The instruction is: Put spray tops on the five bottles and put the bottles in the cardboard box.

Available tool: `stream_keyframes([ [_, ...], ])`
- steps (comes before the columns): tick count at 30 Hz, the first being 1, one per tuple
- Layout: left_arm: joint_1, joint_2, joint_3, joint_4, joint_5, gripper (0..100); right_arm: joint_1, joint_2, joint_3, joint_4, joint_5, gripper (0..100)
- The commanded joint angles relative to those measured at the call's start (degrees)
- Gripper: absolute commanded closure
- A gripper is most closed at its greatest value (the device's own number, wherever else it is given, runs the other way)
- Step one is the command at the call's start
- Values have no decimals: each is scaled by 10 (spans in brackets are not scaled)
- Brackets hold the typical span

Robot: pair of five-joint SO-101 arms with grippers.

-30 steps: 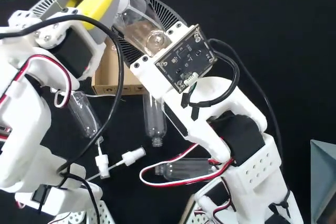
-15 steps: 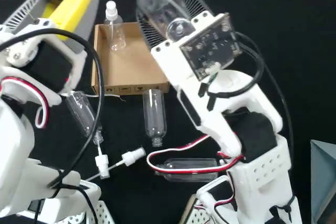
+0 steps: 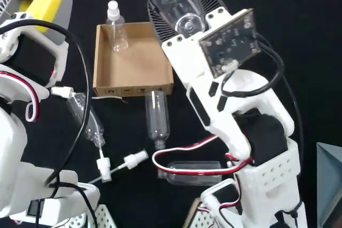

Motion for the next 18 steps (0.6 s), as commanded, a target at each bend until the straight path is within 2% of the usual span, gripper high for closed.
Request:
stream_keyframes([
  [1,-9,15,3,-5,1,818,14,-1,-45,-9,-27,897],
  [10,-21,100,-3,-24,4,820,4,-1,-47,-9,-50,897],
  [18,-16,120,-3,-31,5,821,-69,-1,-44,15,-45,896],
])
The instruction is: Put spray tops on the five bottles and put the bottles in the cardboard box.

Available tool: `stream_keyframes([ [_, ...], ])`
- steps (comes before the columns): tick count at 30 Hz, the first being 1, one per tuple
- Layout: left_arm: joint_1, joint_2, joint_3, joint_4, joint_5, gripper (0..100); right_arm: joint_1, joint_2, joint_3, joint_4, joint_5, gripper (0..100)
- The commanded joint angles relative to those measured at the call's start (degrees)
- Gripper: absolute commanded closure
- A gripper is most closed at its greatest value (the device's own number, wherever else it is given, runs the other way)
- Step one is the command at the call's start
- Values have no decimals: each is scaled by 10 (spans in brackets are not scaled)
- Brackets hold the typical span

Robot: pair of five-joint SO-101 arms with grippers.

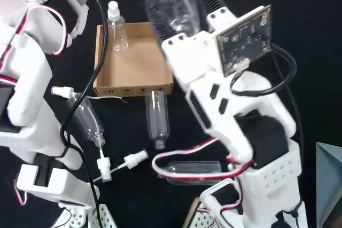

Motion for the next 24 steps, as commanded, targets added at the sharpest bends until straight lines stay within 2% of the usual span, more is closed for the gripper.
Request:
stream_keyframes([
  [1,0,-3,-3,-13,4,820,-47,0,-32,7,0,896],
  [5,0,-3,-3,-13,5,819,-72,0,-15,3,0,896],
  [10,1,-3,-3,-13,41,818,-85,4,-11,2,1,896],
  [18,62,-4,-4,-13,40,818,-83,2,0,1,1,896],
  [24,64,-4,-47,-4,-8,818,-83,4,3,1,1,896],
])
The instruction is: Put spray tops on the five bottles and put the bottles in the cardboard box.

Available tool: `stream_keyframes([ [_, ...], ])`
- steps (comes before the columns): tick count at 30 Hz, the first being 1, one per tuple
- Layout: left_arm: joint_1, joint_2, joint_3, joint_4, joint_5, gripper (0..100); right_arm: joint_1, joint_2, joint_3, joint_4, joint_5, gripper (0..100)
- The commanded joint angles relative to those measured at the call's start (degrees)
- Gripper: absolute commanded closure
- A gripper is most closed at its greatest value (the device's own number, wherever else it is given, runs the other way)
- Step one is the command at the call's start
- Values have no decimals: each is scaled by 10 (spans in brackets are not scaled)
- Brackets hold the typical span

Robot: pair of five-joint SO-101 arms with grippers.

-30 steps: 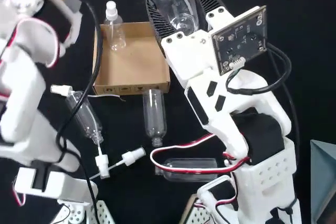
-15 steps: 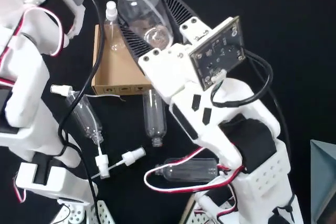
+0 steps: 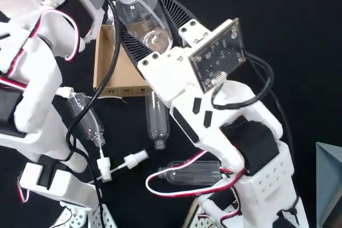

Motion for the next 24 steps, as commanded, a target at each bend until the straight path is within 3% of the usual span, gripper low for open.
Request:
stream_keyframes([
  [1,9,-3,-48,0,-31,818,-9,4,-2,-5,1,896],
  [5,50,-3,-62,7,-38,818,-9,4,-1,-4,1,896],
  [9,83,-2,-61,7,-92,818,-8,3,-1,1,10,896],
  [24,80,-2,-62,8,-105,818,-8,4,-1,1,37,896],
])
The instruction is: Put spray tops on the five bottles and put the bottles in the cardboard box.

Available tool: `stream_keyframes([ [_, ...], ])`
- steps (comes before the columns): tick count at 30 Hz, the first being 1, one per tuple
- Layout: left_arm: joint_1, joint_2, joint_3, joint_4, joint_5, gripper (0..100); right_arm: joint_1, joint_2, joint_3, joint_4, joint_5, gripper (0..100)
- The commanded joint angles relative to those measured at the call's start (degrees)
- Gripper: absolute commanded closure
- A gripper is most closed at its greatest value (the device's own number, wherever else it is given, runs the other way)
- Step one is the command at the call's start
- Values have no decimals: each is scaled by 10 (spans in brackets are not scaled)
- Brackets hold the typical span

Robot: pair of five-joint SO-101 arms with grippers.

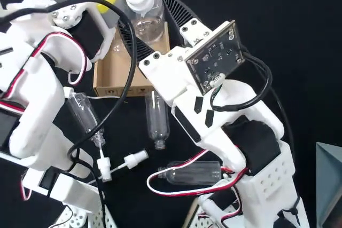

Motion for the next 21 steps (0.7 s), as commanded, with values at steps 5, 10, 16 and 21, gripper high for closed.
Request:
stream_keyframes([
  [5,-29,0,-20,0,-4,823,11,4,-2,-3,9,896],
  [10,-75,0,-20,-4,-3,823,33,4,-7,-5,5,896],
  [16,-86,0,-20,-4,-2,823,33,6,-2,-26,5,896],
  [21,-87,-1,-21,-2,-2,823,33,9,7,-33,7,896],
])
